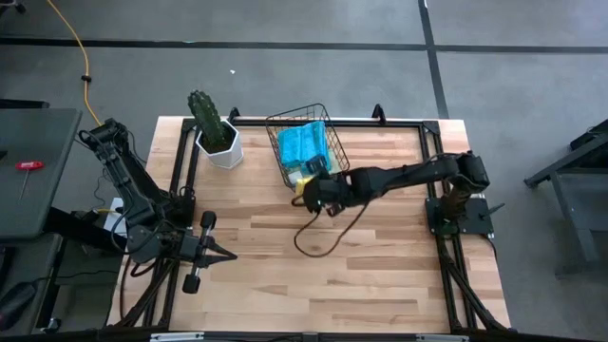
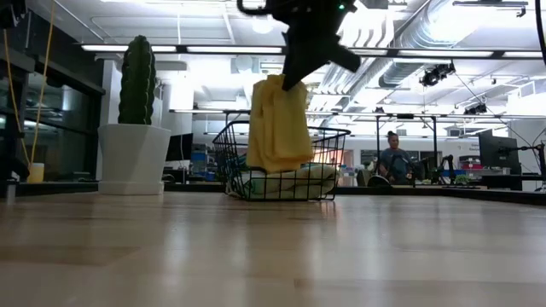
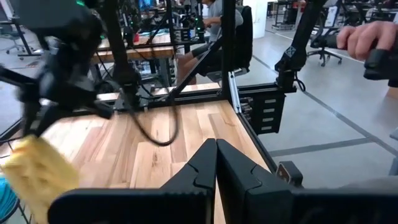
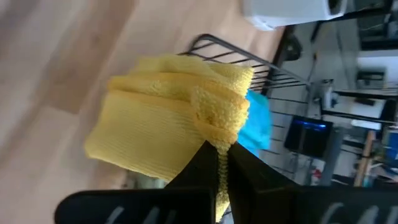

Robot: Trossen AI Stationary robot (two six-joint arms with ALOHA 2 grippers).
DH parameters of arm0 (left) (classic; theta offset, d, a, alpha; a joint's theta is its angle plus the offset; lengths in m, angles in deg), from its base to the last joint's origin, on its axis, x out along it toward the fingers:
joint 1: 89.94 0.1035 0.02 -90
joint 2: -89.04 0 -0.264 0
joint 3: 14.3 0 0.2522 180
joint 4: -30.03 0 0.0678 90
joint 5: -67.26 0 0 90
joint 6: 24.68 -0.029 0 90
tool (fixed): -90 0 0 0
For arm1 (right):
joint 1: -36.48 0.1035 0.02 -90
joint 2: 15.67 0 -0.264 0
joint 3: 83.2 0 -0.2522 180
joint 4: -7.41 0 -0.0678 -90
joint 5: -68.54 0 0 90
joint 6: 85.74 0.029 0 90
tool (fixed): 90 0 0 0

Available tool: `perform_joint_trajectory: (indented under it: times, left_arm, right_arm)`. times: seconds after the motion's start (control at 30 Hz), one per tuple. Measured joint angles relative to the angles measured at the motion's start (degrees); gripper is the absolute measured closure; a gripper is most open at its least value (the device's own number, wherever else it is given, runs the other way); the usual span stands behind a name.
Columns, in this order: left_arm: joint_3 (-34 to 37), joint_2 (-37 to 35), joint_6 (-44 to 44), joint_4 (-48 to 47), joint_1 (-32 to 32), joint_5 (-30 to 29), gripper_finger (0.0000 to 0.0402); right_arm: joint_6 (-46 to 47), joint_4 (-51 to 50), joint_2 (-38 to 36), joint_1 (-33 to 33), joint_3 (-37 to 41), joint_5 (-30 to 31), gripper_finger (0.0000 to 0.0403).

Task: Fold microfiber towels
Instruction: Put the yellow microfiber cloth into the black wire basket

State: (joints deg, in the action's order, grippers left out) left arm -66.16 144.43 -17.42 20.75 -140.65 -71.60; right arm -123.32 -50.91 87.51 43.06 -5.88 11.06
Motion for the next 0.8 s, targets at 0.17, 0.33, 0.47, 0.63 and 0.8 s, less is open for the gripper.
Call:
perform_joint_trajectory:
  times: [0.17,0.33,0.47,0.63,0.8]
  left_arm:
    - [0.00,0.00,0.00,-0.21,0.02,0.00,0.0401]
    - [-0.02,0.00,0.00,-0.42,0.06,0.00,0.0401]
    - [-0.02,0.00,0.00,-0.42,0.06,0.00,0.0401]
    - [-0.02,0.00,0.00,-0.42,0.06,0.00,0.0401]
    - [-0.03,-0.02,0.01,-0.42,0.06,0.01,0.0401]
  right_arm:
    - [-5.03,5.87,0.00,-3.90,-0.01,0.68,0.0403]
    - [-9.88,11.71,0.01,-7.34,-0.01,0.73,0.0402]
    - [-13.78,14.08,0.00,-10.12,-0.05,0.56,0.0403]
    - [-13.89,13.98,0.02,-14.18,0.01,-4.18,0.0402]
    - [-15.44,14.04,1.63,-17.10,0.14,-7.05,0.0402]
